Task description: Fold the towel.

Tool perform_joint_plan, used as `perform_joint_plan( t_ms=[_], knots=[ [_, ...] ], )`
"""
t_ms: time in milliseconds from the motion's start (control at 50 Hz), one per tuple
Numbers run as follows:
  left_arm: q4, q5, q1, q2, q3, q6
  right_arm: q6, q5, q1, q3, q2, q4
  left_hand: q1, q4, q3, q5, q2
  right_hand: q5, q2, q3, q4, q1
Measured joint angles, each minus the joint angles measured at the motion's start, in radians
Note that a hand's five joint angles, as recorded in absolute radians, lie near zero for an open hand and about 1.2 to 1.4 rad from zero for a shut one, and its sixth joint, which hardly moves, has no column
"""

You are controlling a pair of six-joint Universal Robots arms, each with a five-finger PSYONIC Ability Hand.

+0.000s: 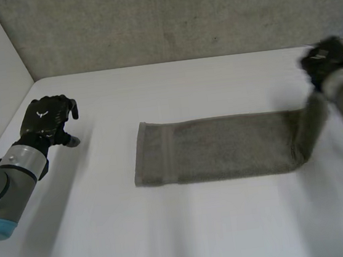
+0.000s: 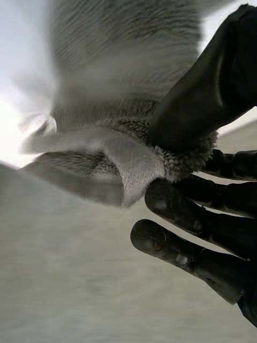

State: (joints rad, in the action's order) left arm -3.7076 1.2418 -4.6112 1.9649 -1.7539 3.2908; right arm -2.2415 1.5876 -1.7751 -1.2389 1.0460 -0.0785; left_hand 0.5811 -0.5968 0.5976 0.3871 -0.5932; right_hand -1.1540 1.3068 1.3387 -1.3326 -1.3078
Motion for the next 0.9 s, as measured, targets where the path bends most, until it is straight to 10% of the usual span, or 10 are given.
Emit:
perform_joint_plan(
  t_ms=[240,380,680,900],
  knots=[
    [0.000,-0.001,0.000,0.001,-0.001,0.001,-0.041,0.128,-0.624,0.258,-0.221,-0.018,-0.001,0.003,-0.001,-0.005,0.002,0.030,-0.025,-0.028,0.028,0.035],
    [0.000,-0.002,0.005,0.003,-0.002,0.003,-0.015,0.160,-0.764,0.431,-0.435,0.029,-0.012,0.013,-0.011,-0.014,0.012,1.069,-1.032,-1.037,1.027,1.015],
    [-0.001,-0.004,0.020,0.010,-0.005,0.010,-0.174,0.197,-0.593,0.379,-0.301,0.179,-0.015,0.018,-0.011,-0.023,0.020,1.094,-1.064,-1.094,1.078,1.067],
    [0.000,-0.004,0.034,0.010,-0.010,0.011,-0.430,-0.007,-0.290,-0.125,-0.053,0.096,-0.038,0.041,-0.036,-0.044,0.041,0.991,-0.978,-1.011,1.003,0.978]
  ],
)
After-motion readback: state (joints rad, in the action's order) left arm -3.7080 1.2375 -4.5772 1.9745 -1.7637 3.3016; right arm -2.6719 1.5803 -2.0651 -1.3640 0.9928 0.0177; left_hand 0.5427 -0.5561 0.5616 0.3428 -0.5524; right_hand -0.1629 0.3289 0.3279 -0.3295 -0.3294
